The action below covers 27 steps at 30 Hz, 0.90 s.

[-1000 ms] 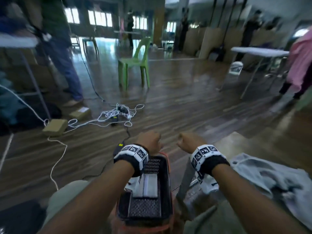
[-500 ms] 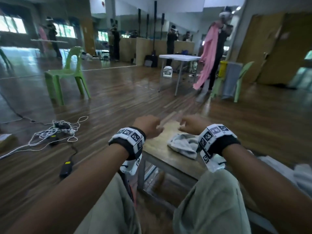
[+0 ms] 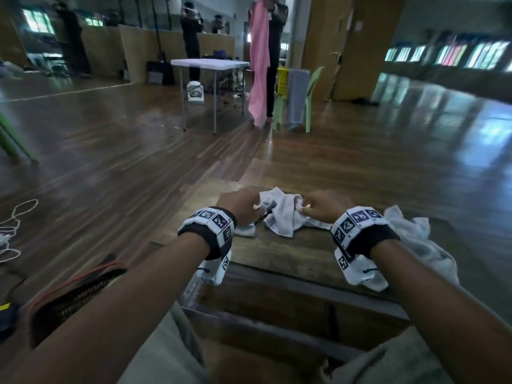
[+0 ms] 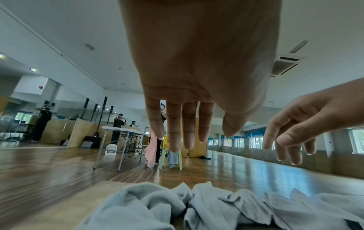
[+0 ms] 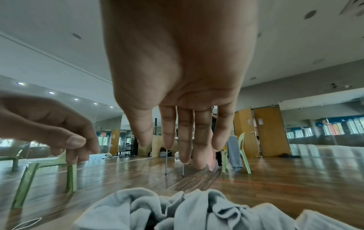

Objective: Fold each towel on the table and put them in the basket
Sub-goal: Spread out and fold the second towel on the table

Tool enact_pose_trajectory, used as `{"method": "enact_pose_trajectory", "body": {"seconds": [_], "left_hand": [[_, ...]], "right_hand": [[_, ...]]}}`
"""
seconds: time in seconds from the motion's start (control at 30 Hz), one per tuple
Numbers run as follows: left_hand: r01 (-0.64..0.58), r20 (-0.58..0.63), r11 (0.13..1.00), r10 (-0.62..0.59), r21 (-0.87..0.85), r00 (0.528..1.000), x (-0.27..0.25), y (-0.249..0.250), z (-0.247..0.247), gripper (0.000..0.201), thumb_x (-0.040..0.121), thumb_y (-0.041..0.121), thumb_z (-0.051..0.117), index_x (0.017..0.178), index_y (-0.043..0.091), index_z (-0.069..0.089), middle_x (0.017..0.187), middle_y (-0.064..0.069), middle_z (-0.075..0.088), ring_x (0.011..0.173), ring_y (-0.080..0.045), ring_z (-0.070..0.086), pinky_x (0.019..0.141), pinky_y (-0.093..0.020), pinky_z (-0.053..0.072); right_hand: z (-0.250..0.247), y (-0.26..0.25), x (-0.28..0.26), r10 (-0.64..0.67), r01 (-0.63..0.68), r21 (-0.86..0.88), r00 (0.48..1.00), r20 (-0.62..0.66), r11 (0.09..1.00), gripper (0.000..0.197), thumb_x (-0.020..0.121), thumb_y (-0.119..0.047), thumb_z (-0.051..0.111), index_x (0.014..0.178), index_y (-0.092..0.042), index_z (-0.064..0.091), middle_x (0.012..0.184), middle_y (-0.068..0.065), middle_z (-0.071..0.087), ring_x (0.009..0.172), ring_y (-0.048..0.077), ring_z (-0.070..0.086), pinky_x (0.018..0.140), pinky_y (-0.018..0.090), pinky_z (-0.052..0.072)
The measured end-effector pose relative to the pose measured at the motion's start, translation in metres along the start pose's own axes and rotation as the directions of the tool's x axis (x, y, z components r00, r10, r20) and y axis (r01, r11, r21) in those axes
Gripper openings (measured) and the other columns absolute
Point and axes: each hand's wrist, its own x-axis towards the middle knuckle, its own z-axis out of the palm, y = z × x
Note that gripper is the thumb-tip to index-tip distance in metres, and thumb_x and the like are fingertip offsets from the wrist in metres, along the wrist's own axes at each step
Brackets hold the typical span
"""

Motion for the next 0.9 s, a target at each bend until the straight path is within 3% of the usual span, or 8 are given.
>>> {"method": "enact_pose_trajectory", "body": {"seconds": [0.13, 0.2, 0.3, 0.43, 0.57, 0.63, 0.73, 0.9], "left_hand": [[-0.061, 0.025, 0.998, 0.061, -0.025, 0.998, 0.015, 0.012, 0.026, 0.029, 0.085, 0.049, 0.042, 0.093, 0.025, 0.056, 0.103, -0.001, 0.067, 0.092, -0.027, 0.061, 0.081, -0.039, 0.051], [-0.087, 0.037, 0.996, 0.088, -0.029, 0.995, 0.023, 0.016, 0.039, 0.021, 0.09, 0.039, 0.043, 0.082, 0.019, 0.046, 0.097, -0.008, 0.067, 0.089, -0.03, 0.061, 0.076, -0.039, 0.051], [-0.067, 0.084, 0.997, 0.07, -0.042, 0.994, 0.039, 0.02, 0.066, 0.027, 0.092, 0.03, 0.046, 0.083, 0.011, 0.062, 0.093, -0.012, 0.066, 0.09, -0.033, 0.061, 0.072, -0.036, 0.047], [-0.096, 0.136, 0.991, 0.108, -0.09, 0.985, 0.065, 0.028, 0.108, 0.019, 0.088, 0.03, 0.051, 0.075, 0.022, 0.062, 0.095, -0.004, 0.061, 0.093, -0.03, 0.058, 0.067, -0.031, 0.04], [-0.094, 0.218, 0.989, 0.117, -0.112, 0.969, 0.096, 0.043, 0.147, 0.029, 0.087, 0.041, 0.052, 0.091, 0.02, 0.071, 0.1, -0.003, 0.068, 0.107, -0.025, 0.054, 0.092, -0.036, 0.04], [-0.071, 0.206, 0.992, 0.091, -0.104, 0.974, 0.111, 0.048, 0.16, 0.031, 0.084, 0.045, 0.051, 0.089, 0.021, 0.07, 0.097, -0.001, 0.068, 0.104, -0.024, 0.057, 0.094, -0.038, 0.042], [-0.034, 0.159, 0.994, 0.05, -0.104, 0.986, 0.13, 0.052, 0.174, 0.029, 0.083, 0.046, 0.048, 0.079, 0.022, 0.062, 0.094, -0.001, 0.066, 0.093, -0.024, 0.06, 0.085, -0.042, 0.047], [0.052, 0.132, 0.991, -0.036, -0.12, 0.991, 0.152, 0.054, 0.191, 0.031, 0.076, 0.05, 0.043, 0.074, 0.022, 0.057, 0.083, -0.003, 0.067, 0.077, -0.027, 0.063, 0.071, -0.043, 0.053]], "right_hand": [[0.024, 0.017, 0.01, 0.049, -0.052, 0.059, 0.997, 0.059, 0.997, 0.024, 0.082, -0.036, 0.052, 0.096, -0.027, 0.069, 0.106, -0.005, 0.067, 0.096, 0.021, 0.06, 0.081, 0.035, 0.049], [0.039, 0.023, 0.018, 0.038, -0.044, 0.078, 0.997, 0.072, 0.996, 0.023, 0.082, -0.035, 0.053, 0.096, -0.026, 0.069, 0.106, -0.003, 0.067, 0.099, 0.021, 0.061, 0.085, 0.039, 0.05], [0.065, 0.031, 0.033, -0.001, -0.005, 0.069, 0.996, 0.085, 0.998, 0.023, 0.085, -0.031, 0.053, 0.102, -0.023, 0.067, 0.11, 0.0, 0.065, 0.107, 0.022, 0.057, 0.088, 0.038, 0.048], [0.096, 0.045, 0.063, -0.076, 0.073, 0.035, 0.99, 0.119, 0.997, 0.022, 0.084, -0.028, 0.053, 0.099, -0.029, 0.068, 0.11, 0.0, 0.066, 0.108, 0.025, 0.057, 0.088, 0.038, 0.047], [0.118, 0.06, 0.093, -0.091, 0.094, -0.093, 0.995, 0.042, 0.991, 0.02, 0.084, -0.029, 0.053, 0.098, -0.034, 0.067, 0.109, 0.002, 0.065, 0.109, 0.026, 0.053, 0.094, 0.04, 0.039], [0.13, 0.069, 0.108, -0.103, 0.107, -0.14, 0.994, 0.031, 0.984, 0.028, 0.086, -0.029, 0.051, 0.11, -0.038, 0.062, 0.116, 0.003, 0.061, 0.114, 0.026, 0.049, 0.097, 0.043, 0.038], [0.145, 0.079, 0.122, -0.091, 0.101, -0.097, 0.991, 0.1, 0.99, 0.043, 0.089, -0.026, 0.047, 0.129, -0.042, 0.048, 0.124, 0.005, 0.053, 0.12, 0.028, 0.043, 0.1, 0.045, 0.035], [0.163, 0.081, 0.127, -0.105, 0.108, -0.095, 0.994, 0.032, 0.99, 0.045, 0.089, -0.024, 0.048, 0.125, -0.051, 0.048, 0.112, 0.004, 0.052, 0.11, 0.028, 0.045, 0.093, 0.042, 0.032]]}}
